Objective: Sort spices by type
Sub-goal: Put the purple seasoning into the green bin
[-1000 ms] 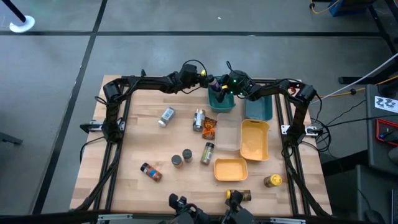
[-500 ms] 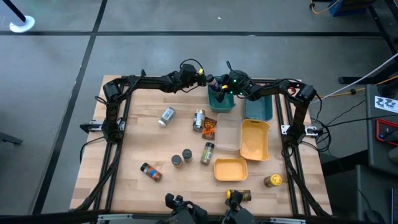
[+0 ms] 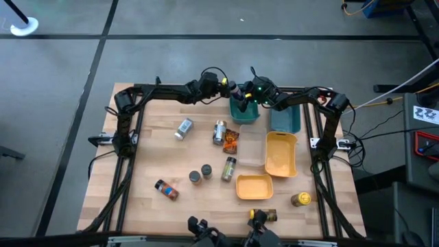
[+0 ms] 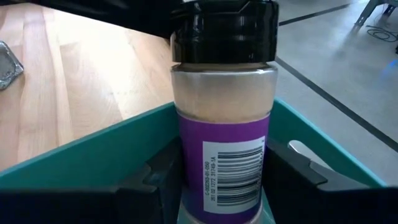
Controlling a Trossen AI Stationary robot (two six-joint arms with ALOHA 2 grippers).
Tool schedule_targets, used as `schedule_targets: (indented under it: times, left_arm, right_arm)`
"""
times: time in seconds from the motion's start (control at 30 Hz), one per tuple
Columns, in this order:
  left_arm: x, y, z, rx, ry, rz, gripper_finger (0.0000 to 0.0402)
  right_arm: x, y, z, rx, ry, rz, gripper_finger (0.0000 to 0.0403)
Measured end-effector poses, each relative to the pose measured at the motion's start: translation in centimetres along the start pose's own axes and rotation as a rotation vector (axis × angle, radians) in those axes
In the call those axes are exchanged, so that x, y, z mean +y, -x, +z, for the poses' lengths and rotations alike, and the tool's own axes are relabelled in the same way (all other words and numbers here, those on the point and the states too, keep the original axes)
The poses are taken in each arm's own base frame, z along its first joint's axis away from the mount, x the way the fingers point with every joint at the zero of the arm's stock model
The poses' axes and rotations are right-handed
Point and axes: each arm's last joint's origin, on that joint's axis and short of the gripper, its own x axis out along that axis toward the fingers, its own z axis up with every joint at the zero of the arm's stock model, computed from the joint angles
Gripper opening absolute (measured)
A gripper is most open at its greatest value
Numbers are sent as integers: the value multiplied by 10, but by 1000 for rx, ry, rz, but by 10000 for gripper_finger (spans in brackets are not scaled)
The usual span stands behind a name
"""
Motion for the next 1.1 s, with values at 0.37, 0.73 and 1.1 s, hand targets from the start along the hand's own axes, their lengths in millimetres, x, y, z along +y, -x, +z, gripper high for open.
schedule_targets:
  times: [0.37, 0.73, 1.1]
  left_arm:
    - [-4, 1, -1, 4, -26, -41, 239]
    - [-7, 2, -3, 22, -63, -57, 239]
    - [-10, 17, 10, 0, -143, -63, 239]
  right_arm:
    - [0, 0, -1, 9, -1, 0, 238]
    - [0, 0, -2, 19, -3, 1, 257]
    - [0, 2, -8, 108, -16, -23, 257]
